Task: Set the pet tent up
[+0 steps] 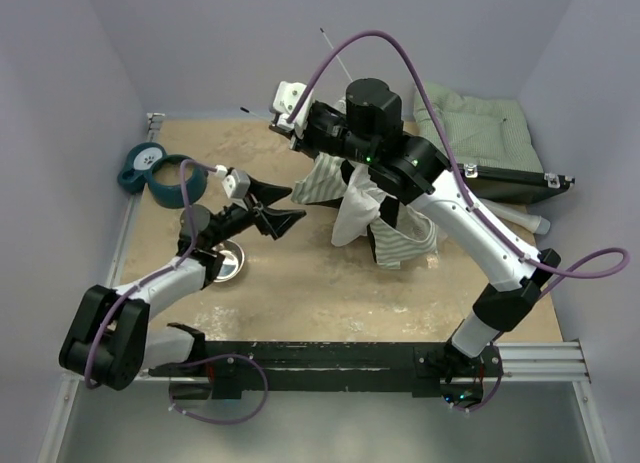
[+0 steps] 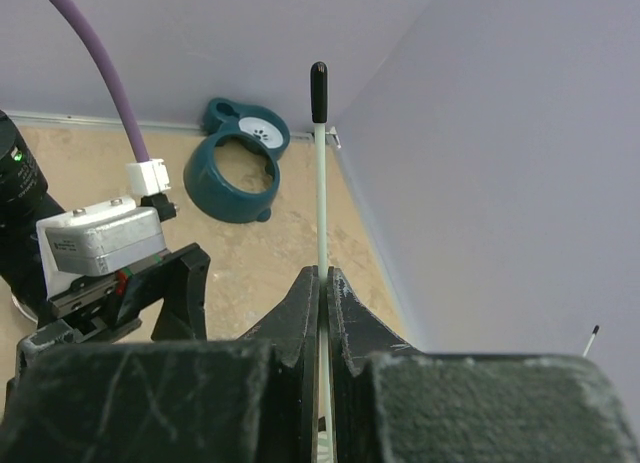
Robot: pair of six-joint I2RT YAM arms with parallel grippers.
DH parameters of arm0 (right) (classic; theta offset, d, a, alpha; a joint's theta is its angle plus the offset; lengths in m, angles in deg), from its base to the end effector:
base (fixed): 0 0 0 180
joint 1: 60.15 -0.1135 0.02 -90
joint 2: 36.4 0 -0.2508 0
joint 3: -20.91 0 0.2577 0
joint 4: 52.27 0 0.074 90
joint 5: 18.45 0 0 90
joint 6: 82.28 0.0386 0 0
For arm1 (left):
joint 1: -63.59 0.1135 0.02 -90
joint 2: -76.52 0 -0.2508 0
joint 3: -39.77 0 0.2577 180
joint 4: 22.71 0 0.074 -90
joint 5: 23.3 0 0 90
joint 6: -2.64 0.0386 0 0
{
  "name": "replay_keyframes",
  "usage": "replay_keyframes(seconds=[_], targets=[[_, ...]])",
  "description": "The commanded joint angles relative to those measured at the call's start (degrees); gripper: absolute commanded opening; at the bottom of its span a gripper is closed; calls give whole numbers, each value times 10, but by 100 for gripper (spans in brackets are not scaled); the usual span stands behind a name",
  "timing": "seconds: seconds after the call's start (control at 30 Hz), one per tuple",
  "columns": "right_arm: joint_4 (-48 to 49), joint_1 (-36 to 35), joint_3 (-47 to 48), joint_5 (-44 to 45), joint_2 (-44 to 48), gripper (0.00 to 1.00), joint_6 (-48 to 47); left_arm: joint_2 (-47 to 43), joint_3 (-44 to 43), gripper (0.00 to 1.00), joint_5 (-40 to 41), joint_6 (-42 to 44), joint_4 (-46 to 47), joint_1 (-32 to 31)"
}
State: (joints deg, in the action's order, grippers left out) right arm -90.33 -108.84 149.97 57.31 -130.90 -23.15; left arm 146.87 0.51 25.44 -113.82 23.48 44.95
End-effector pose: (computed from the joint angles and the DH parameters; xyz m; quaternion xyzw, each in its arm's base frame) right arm 0.2326 0.2790 0.5029 -0.5277 0.5011 0.1945 0.6577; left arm 0.2343 -0.1059 0.2435 0.2403 0.5868 -0.4828 0.6040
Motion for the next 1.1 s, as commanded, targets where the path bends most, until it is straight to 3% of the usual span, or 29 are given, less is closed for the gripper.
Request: replay_keyframes(seconds=[0.0,0.3,0.4,0.47,0.57,0.63,0.73,0.8,0.87,0.9,1.07], targets=[[15,3,30,18,-1,0,16,22,-27,76,21,6,95,-25],[6,3,50,18,-11,0,24,67,-37,74,79,-8,136,-55],[3,3,53,19,-13,0,28,73,-49,68,96,-14,142,-60],[3,3,52,22,-12,0,31,78,-54,53,105,-23,143,-60],[0,3,47,43,-10,0,15,67,-49,20,31,-11,155,-55],[-22,3,34,56,-3,0,-17,37,-35,11,-24,-28,153,-37],[-46,10,-20,64,24,0,-78,-15,-12,2,-89,-106,121,42],[-65,12,-71,59,46,0,-108,-72,-19,0,-142,-64,-4,89],[-83,12,-117,44,63,0,-121,-131,-78,0,-118,77,-254,105],[-87,12,-132,36,69,0,-124,-148,-101,0,-119,151,-333,105],[-111,12,-166,23,57,0,-132,-179,-206,0,-100,365,-591,106]])
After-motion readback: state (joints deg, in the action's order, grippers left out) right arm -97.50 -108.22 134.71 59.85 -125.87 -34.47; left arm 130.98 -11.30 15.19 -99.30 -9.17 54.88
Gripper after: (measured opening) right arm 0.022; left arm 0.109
